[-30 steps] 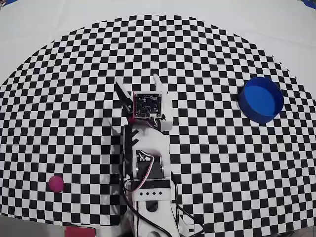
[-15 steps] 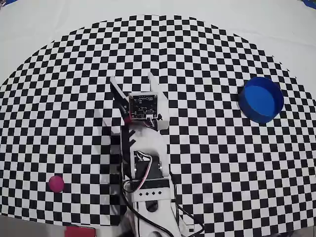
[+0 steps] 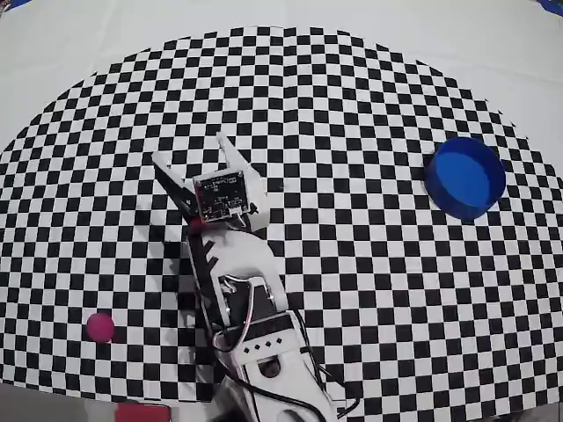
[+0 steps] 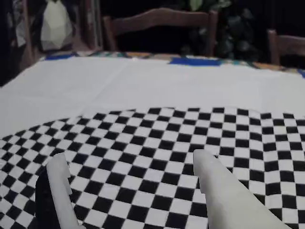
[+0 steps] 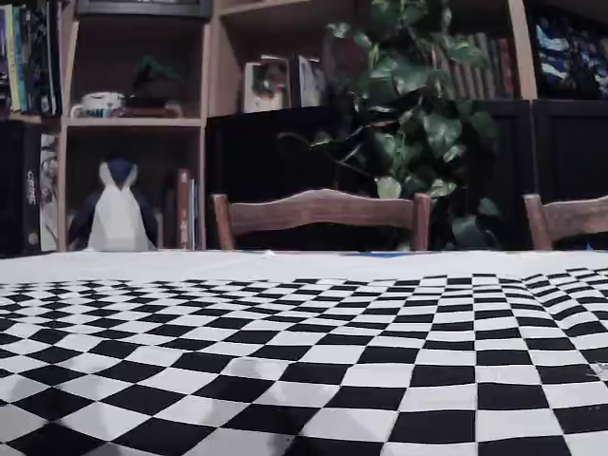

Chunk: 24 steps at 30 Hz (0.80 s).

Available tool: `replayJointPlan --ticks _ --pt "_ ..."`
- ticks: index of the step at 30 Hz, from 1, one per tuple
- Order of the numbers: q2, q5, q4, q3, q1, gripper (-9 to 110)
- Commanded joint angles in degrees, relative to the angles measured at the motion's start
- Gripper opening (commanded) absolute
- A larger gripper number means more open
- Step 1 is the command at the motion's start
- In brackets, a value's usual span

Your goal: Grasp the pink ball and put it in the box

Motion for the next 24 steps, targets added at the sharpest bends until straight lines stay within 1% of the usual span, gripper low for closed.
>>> replayJointPlan --ticks 1,6,24 --pt "0.00 -0.62 -1.85 0.44 -1.85 30" --pt "-0.09 -0.62 -2.02 0.44 -4.13 30" --pt "-0.53 -0.62 -2.02 0.44 -19.86 30"
